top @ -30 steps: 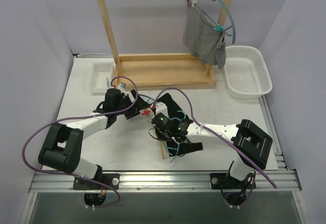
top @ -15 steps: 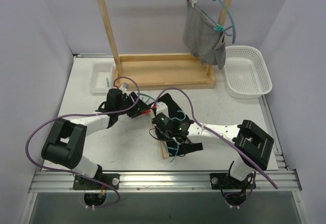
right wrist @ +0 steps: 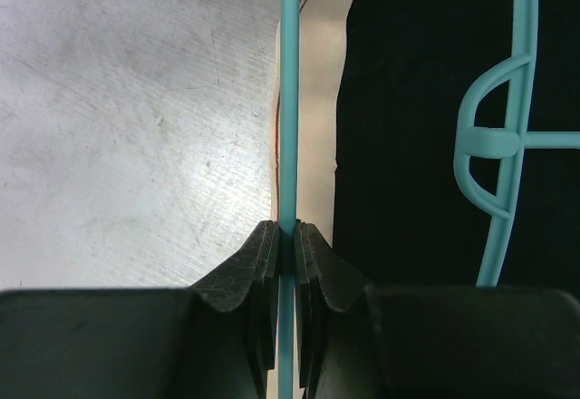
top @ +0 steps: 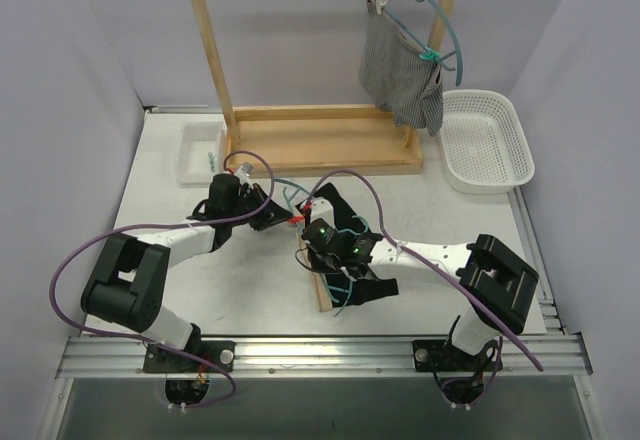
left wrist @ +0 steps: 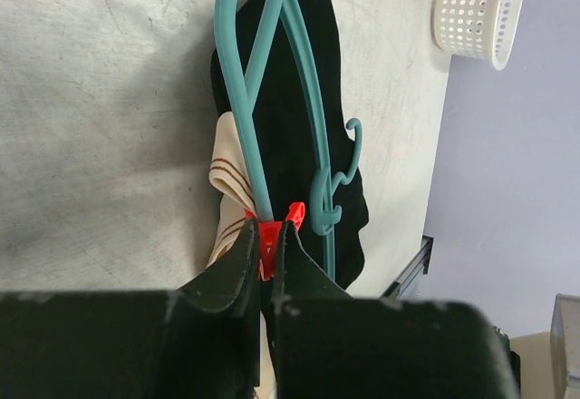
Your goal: Remove the underwear clipped to the hanger
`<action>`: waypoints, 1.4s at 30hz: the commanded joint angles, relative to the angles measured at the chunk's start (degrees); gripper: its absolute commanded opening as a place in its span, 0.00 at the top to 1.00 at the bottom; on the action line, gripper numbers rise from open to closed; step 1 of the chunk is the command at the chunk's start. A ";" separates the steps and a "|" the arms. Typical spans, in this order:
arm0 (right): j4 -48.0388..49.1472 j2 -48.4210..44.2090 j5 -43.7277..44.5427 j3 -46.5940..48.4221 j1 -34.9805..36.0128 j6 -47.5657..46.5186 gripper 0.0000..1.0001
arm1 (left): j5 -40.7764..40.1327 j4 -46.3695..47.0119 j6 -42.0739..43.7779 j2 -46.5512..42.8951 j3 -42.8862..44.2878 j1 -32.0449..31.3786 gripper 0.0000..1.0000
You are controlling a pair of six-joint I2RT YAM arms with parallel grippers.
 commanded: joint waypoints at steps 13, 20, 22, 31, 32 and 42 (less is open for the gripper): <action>2.71 2.58 2.25 -3.52 -4.29 1.78 1.00 | -3.88 -18.84 8.73 -12.39 7.62 10.32 0.98; 5.00 1.27 -0.12 -5.71 -4.29 2.66 1.00 | -14.58 -19.03 10.14 -14.08 14.82 25.28 0.97; 6.05 1.27 -0.92 -6.15 -4.11 3.01 1.00 | -17.06 -16.83 9.17 -11.80 16.93 27.30 0.97; 7.64 0.92 -2.15 -5.72 -1.56 3.62 1.00 | -17.33 -11.72 6.27 11.93 35.64 29.77 0.97; 7.64 0.74 -2.06 -5.71 -1.30 3.71 1.00 | -17.43 -11.73 6.44 14.47 36.79 29.68 0.97; 5.62 -2.77 0.39 -4.22 -0.51 3.89 1.00 | -18.30 -13.75 9.17 19.07 39.71 29.68 0.07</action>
